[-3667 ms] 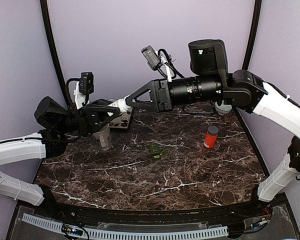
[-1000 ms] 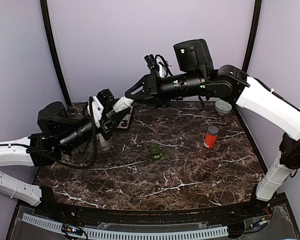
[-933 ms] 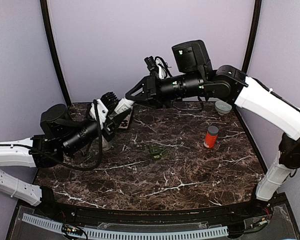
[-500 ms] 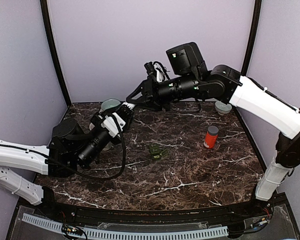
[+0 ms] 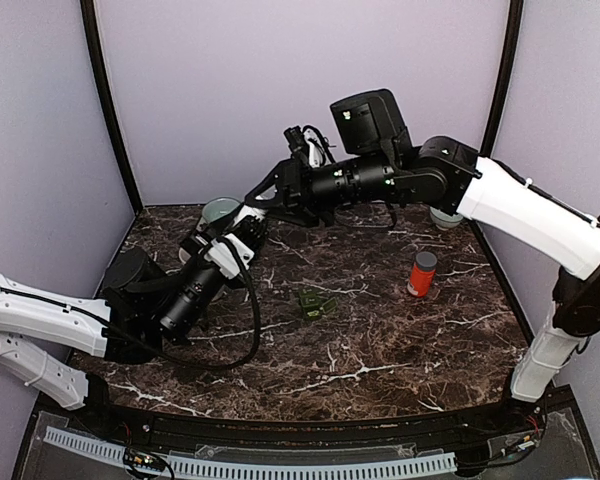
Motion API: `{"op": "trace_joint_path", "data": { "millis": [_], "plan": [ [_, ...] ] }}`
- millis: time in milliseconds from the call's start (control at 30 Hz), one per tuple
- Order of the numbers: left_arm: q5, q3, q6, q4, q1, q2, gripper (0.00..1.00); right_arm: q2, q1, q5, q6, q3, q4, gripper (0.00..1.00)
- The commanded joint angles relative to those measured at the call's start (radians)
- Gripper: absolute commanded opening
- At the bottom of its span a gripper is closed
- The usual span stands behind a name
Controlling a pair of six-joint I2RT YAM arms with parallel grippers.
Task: Sort the pills into containers
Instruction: Close the lid of the pill bottle on the pill bottle.
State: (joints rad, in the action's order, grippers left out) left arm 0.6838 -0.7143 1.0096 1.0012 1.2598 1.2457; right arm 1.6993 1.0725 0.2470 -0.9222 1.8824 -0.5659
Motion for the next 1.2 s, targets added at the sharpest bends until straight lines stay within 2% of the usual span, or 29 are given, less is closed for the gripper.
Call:
{"op": "trace_joint_path", "data": {
  "millis": [0, 233, 400, 600, 767, 933, 1167],
  "plan": [
    [-0.164, -0.038, -0.010, 0.078, 0.032, -0.011, 0.00, 0.020, 0.067, 0.081, 0.006, -0.080, 0.003, 0.41],
    [-0.145, -0.034, -0.025, 0.038, 0.030, -0.025, 0.00, -0.094, 0.068, 0.008, 0.047, -0.139, 0.072, 0.51],
    [-0.143, -0.043, -0.075, -0.023, 0.009, -0.034, 0.00, -0.186, 0.070, -0.030, 0.064, -0.201, 0.122, 0.54],
    [-0.156, -0.079, -0.167, -0.145, -0.029, -0.058, 0.00, -0.283, 0.070, -0.080, 0.092, -0.270, 0.128, 0.55],
    [-0.225, -0.119, -0.293, -0.311, -0.066, -0.089, 0.00, -0.346, 0.069, -0.120, 0.149, -0.308, 0.112, 0.56],
    [-0.396, -0.172, -0.498, -0.538, -0.136, -0.150, 0.00, -0.398, 0.069, -0.166, 0.269, -0.333, 0.075, 0.56],
    [-0.869, -0.282, -0.757, -0.831, -0.297, -0.189, 0.00, -0.443, 0.070, -0.232, 0.525, -0.345, 0.028, 0.56]
  ]
}}
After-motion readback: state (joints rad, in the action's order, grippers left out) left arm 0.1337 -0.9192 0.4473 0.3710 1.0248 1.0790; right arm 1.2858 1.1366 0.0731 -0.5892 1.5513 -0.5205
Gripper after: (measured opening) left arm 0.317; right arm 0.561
